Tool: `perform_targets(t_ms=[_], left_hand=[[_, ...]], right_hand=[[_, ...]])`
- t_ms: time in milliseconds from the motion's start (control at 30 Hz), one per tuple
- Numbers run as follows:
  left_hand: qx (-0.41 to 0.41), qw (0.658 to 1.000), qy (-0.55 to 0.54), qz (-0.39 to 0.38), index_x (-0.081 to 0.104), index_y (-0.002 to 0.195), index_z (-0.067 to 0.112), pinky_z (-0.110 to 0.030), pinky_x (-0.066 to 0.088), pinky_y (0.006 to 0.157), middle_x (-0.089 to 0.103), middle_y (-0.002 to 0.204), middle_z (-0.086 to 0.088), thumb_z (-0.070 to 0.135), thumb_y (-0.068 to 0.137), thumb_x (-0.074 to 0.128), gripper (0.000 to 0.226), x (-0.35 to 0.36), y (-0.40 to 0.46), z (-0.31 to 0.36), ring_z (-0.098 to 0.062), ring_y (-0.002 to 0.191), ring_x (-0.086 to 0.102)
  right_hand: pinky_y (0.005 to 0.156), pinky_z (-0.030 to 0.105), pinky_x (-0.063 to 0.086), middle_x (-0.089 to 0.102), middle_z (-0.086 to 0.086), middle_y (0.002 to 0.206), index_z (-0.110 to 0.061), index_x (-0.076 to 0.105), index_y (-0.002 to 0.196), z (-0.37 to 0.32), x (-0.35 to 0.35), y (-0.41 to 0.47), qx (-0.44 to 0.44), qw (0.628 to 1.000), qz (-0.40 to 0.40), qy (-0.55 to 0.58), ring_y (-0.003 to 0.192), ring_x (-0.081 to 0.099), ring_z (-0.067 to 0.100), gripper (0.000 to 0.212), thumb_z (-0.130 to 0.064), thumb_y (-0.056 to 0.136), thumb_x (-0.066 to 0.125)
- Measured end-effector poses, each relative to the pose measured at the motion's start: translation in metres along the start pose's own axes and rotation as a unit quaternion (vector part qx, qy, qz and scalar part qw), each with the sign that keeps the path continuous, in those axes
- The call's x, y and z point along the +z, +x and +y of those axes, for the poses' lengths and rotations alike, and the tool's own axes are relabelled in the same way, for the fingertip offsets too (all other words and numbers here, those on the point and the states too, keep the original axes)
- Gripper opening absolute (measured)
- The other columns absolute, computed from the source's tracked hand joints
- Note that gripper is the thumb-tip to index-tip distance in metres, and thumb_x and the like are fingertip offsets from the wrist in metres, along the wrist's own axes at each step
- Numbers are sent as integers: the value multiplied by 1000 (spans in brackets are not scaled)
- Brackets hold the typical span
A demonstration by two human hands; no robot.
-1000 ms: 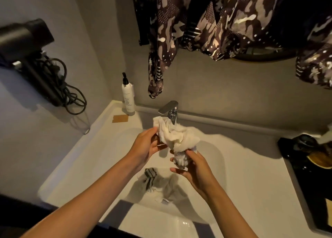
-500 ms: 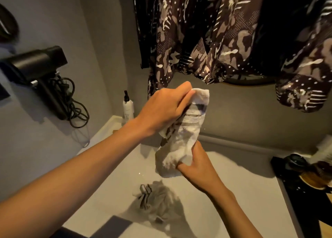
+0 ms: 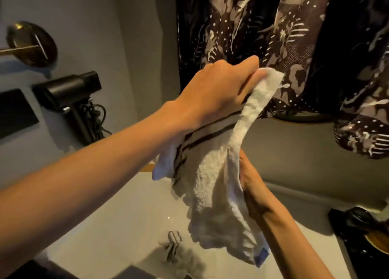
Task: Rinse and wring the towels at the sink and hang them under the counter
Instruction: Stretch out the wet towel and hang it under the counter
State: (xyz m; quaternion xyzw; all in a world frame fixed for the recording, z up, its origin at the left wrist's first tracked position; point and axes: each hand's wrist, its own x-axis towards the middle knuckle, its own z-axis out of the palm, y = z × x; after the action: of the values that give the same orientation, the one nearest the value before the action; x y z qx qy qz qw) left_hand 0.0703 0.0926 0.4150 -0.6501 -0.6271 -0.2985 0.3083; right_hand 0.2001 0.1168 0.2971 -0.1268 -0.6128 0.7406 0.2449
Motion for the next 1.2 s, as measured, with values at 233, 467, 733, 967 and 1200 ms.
perform_targets(t_ms=[233,467,733,967,1200], left_hand=[[-518,778,-346,-81,52,73,15,-26,42,66,55,72,2,40,100,52,37,91,-121,-42,-14,72,52],[-672,254,-690,-94,55,141,4,-52,40,109,60,137,-23,70,86,50,85,127,-264,6,-41,125,56],[-600,403,-676,-143,60,130,-3,-56,49,101,67,122,-29,22,91,67,47,98,-222,-14,-44,112,66],[-604,542,-580,-77,70,109,-2,-36,56,81,74,99,-19,25,95,62,32,69,-222,-49,-24,88,72],[-577,633,-512,-59,72,95,13,-28,45,56,69,80,-3,26,96,62,17,62,-217,-69,-15,69,62]], right_hand=[[76,36,44,55,8,83,-11,63,91,15,5,17,112,965,29,236,78,54,22,32,-38,99,48],[67,31,60,68,7,70,-11,72,72,28,-26,14,82,903,92,412,66,68,20,72,-53,103,23],[104,53,44,66,27,126,-3,69,119,76,-58,7,263,908,117,304,115,63,47,69,-61,95,40],[77,42,53,70,26,98,0,66,95,64,-87,-13,231,943,238,-7,84,68,33,16,-15,89,69],[53,40,55,65,12,69,3,71,84,42,-117,-20,157,923,276,-219,59,61,24,28,-24,79,66]])
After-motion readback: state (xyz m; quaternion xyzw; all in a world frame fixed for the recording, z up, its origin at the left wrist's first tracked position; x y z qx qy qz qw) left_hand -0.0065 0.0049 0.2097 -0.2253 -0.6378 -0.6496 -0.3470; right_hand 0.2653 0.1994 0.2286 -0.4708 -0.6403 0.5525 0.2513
